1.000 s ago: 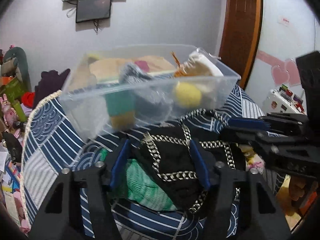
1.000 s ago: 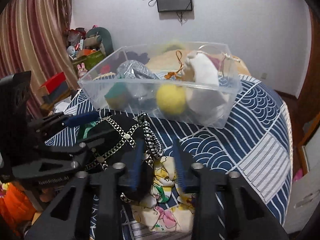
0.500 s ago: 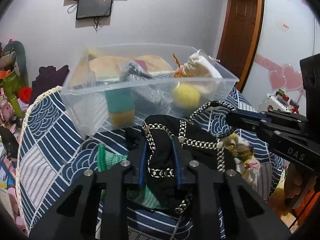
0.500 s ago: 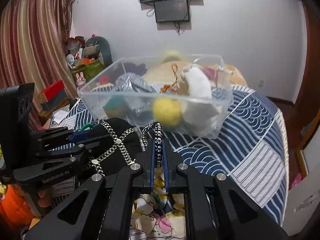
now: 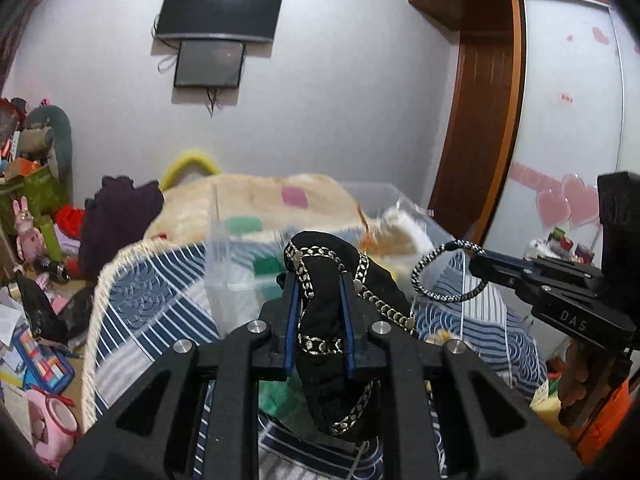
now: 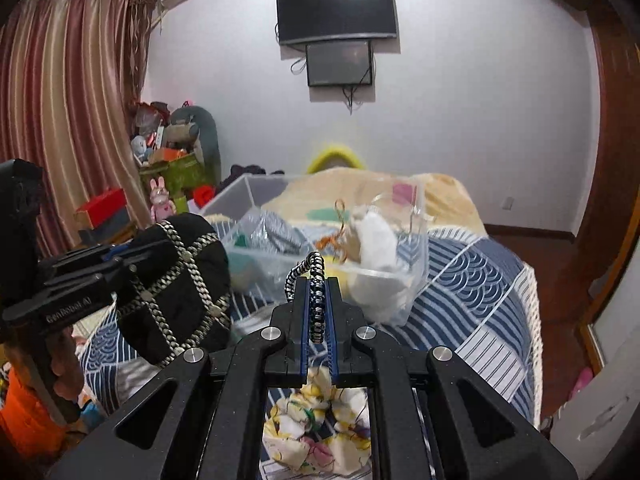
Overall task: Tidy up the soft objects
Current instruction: 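Lift the black chain bag with both tools and drop it into the box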
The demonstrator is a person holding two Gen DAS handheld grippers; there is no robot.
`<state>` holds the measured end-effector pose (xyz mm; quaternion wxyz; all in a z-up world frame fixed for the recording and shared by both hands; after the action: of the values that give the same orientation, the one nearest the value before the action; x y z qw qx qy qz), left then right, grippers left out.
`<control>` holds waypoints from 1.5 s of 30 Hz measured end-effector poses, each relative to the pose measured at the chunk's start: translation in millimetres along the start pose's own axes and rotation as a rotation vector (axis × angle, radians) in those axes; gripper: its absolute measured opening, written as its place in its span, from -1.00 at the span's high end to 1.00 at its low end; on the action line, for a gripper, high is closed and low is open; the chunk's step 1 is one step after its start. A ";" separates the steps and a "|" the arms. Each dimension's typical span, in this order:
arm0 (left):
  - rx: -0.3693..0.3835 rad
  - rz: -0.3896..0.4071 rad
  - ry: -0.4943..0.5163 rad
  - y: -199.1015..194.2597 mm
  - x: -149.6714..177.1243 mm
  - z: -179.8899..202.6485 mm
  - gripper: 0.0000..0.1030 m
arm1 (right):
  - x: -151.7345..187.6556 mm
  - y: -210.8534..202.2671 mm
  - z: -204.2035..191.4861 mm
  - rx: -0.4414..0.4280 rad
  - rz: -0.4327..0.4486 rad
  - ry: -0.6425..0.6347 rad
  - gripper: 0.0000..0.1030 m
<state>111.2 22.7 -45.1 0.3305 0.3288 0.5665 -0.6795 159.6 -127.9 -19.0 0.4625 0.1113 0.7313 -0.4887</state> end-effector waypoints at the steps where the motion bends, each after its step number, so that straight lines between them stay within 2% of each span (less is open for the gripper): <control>1: -0.004 0.012 -0.001 -1.0 -4.7 -0.2 0.66 | -4.3 -2.3 1.9 0.003 0.011 0.005 0.88; 8: -0.059 0.079 -0.015 -3.7 -38.0 -13.5 0.66 | -32.9 -3.2 6.1 0.009 0.065 0.017 0.88; 14: -0.130 0.111 -0.077 15.2 -66.4 -36.5 0.65 | -52.7 14.3 2.8 0.011 0.072 0.016 0.87; 20: -0.106 0.056 -0.123 51.9 -75.5 -53.0 0.65 | -62.8 41.4 -0.9 -0.003 0.026 0.021 0.87; 27: -0.120 -0.029 -0.094 93.3 -61.8 -50.0 0.65 | -58.2 74.3 -7.1 -0.002 -0.063 -0.006 0.87; 33: -0.115 -0.116 -0.078 112.0 -49.7 -45.8 0.64 | -46.7 91.3 -8.4 0.015 -0.134 -0.034 0.87; 35: -0.125 -0.113 -0.070 110.4 -47.8 -43.9 0.63 | -43.5 91.1 -7.2 0.022 -0.145 -0.036 0.87; 41: -0.125 -0.115 -0.060 102.6 -44.7 -42.6 0.31 | -40.6 87.7 -4.2 0.048 -0.166 -0.046 0.81; 44: -0.125 -0.107 -0.065 97.8 -43.3 -45.0 -0.01 | -38.3 82.1 0.9 0.056 -0.158 -0.036 0.55; 45: -0.118 -0.103 -0.071 95.2 -42.2 -45.9 -0.18 | -37.7 78.7 2.8 0.051 -0.153 -0.029 0.36</control>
<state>216.6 58.0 -69.5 0.3341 0.2549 0.6097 -0.6721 230.2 -80.1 -37.8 0.4312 0.0597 0.7183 -0.5427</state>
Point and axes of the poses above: each gripper's, at about its wrist camera, not at the fingertips, and y roughly the way its jaws point, z to its right, x to its underside, the point moved 3 cm from there along y, roughly the way its jaws point, and after that the axes turned 10 degrees about -z, right-handed, at the moved point
